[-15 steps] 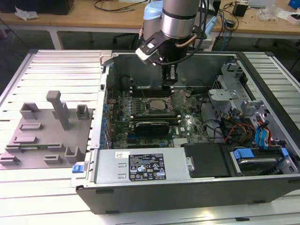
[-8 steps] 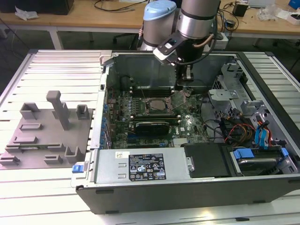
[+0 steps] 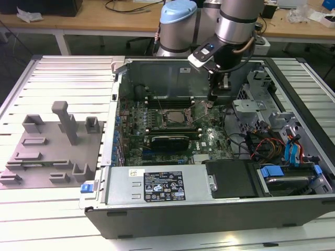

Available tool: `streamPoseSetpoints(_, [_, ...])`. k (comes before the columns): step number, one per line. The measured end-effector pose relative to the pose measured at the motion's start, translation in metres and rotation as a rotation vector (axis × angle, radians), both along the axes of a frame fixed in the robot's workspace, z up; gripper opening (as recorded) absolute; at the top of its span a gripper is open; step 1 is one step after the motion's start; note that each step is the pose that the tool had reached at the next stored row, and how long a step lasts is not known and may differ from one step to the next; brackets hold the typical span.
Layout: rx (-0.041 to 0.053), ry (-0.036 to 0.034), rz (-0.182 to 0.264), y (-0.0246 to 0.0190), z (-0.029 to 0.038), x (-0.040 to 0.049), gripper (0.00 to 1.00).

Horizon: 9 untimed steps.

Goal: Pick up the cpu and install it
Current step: 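Close the cpu cover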

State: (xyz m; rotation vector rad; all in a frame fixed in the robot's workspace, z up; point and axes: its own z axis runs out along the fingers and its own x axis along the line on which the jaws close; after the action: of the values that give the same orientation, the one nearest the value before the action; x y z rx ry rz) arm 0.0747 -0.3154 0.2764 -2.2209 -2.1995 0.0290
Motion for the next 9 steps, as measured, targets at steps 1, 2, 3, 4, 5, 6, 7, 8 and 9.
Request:
streamPoseSetpoints(1, [-0.0003, 0.0003, 0.001, 0.0000, -0.0017, 0.0023, 0.11])
streamPoseSetpoints(2, [-0.0002, 0.0006, 0.001, 0.0000, -0.0035, 0.0032, 0.11])
streamPoseSetpoints(3, [-0.0001, 0.0011, 0.001, 0.0000, -0.0060, 0.0047, 0.11])
streamPoseSetpoints(4, [-0.0002, 0.0021, 0.001, 0.0000, -0.0088, 0.0068, 0.11])
streamPoseSetpoints(5, [-0.0001, 0.0027, 0.001, 0.0000, -0.0114, 0.0083, 0.11])
streamPoseSetpoints(6, [-0.0001, 0.0033, 0.001, 0.0000, -0.0145, 0.0096, 0.11])
streamPoseSetpoints(7, [-0.0001, 0.0037, 0.001, 0.0000, -0.0161, 0.0102, 0.11])
streamPoseSetpoints(8, [-0.0002, 0.0041, 0.001, 0.0000, -0.0179, 0.0108, 0.11])
streamPoseSetpoints(9, [-0.0003, 0.0046, 0.001, -0.0001, -0.0197, 0.0112, 0.11])
